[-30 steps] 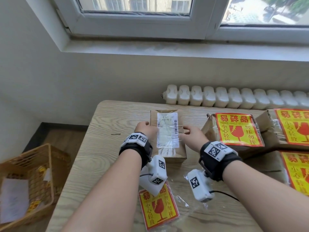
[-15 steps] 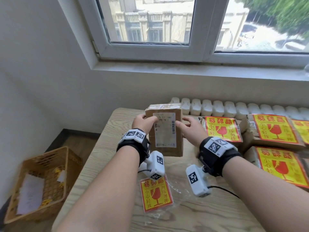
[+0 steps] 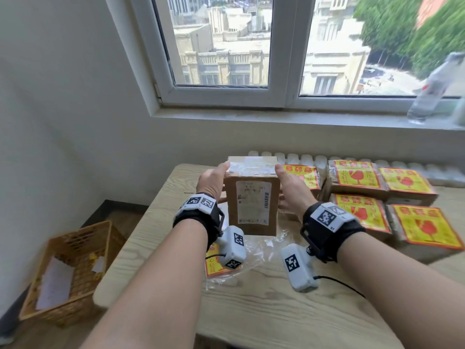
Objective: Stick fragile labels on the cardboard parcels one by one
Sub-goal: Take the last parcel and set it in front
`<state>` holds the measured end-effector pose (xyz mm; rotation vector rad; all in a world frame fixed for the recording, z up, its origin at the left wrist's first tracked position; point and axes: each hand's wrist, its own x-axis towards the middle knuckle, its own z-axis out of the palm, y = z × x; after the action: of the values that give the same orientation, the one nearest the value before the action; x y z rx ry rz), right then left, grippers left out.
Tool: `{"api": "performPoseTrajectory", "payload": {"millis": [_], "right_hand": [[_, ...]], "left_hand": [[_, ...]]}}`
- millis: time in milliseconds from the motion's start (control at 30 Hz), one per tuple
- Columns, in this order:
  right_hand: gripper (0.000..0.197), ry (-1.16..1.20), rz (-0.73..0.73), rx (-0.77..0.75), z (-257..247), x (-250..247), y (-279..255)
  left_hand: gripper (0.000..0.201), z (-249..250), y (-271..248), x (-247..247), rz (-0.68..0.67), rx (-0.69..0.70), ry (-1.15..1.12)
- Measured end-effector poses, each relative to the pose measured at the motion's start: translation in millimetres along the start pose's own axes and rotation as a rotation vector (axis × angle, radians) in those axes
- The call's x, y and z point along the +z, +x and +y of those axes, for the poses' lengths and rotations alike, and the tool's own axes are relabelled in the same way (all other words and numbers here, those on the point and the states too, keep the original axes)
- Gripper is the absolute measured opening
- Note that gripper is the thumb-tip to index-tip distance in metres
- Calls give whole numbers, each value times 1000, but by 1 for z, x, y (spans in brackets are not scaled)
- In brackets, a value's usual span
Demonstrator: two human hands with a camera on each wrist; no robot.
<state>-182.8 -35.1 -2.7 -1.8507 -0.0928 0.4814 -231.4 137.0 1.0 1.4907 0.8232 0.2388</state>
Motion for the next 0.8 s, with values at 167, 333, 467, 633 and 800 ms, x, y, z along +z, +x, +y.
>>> {"api": "performPoseTrajectory", "payload": {"millis": [167, 333, 467, 633, 800], "right_hand": [[65, -70, 85, 44, 23, -29, -35], [47, -81, 128, 141, 55, -61, -59], [44, -115, 196, 197, 84, -81, -75], [42, -180, 255, 249, 114, -100, -86], [40, -226, 323, 284, 135, -120, -90]], "left_hand": [[39, -6, -48, 16, -92, -33, 99], [16, -24, -81, 40, -250, -99, 137], [9, -45, -92, 62, -335, -147, 199], [7, -68, -103, 90, -418, -225, 219], [11, -82, -104, 115, -496, -252, 255]]}}
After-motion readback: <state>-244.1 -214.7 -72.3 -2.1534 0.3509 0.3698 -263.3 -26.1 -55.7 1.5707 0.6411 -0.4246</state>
